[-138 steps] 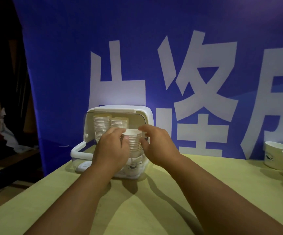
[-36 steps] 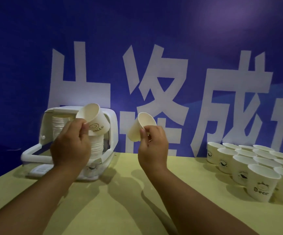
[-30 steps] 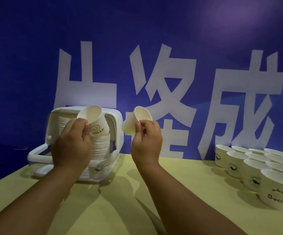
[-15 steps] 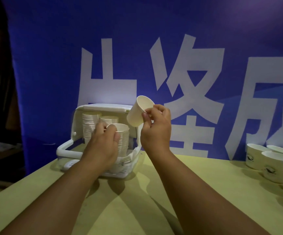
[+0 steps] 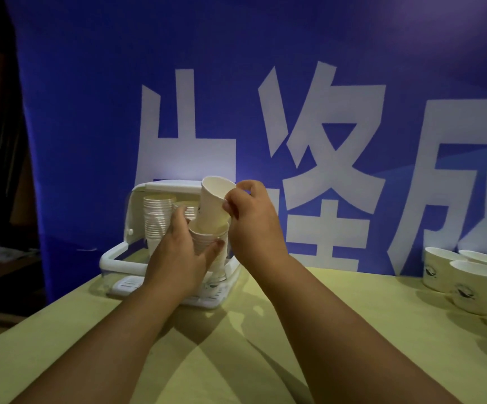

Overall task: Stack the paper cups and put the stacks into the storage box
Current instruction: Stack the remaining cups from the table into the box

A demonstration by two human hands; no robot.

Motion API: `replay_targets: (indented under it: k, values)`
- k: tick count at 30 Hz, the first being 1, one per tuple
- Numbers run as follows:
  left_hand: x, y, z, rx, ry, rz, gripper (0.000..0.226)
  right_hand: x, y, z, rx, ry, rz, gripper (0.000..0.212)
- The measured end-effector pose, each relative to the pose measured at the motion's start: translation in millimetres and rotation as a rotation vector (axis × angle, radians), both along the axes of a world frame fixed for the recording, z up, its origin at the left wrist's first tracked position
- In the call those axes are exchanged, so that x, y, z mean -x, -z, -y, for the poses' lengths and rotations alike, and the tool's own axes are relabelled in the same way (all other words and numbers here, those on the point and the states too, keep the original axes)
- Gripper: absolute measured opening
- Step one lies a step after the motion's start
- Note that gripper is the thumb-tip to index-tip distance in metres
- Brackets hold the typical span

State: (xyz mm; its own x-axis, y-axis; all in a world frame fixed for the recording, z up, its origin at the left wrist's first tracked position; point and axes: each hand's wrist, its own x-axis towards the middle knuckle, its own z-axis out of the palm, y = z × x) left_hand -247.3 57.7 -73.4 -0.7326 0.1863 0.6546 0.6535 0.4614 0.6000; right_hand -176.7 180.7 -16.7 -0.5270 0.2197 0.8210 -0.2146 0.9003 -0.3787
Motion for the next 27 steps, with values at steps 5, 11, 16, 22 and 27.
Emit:
replay_targets:
  k: [5, 11, 16, 22, 27]
  values:
    - [-5, 1, 1, 0.040, -0.004, -0.092, 0.109, 1, 6, 3, -0.177, -0.042, 0.217, 0.010]
    - [6, 4, -2, 0.112, -0.037, -0.038, 0.075, 7, 19, -4, -0.136, -0.096, 0.397, 0.045]
    - [7, 4, -2, 0.170, -0.041, 0.026, 0.079, 13, 30, -7, -0.108, -0.091, 0.441, 0.074]
    - [-5, 2, 0, 0.100, -0.093, -0.100, 0.071, -1, 24, -14, 0.059, -0.072, 0.243, 0.045]
    - [-34, -3, -12, 0.061, -0.119, -0.378, 0.047, -42, 21, -39, 0.124, -0.017, 0.292, 0.021]
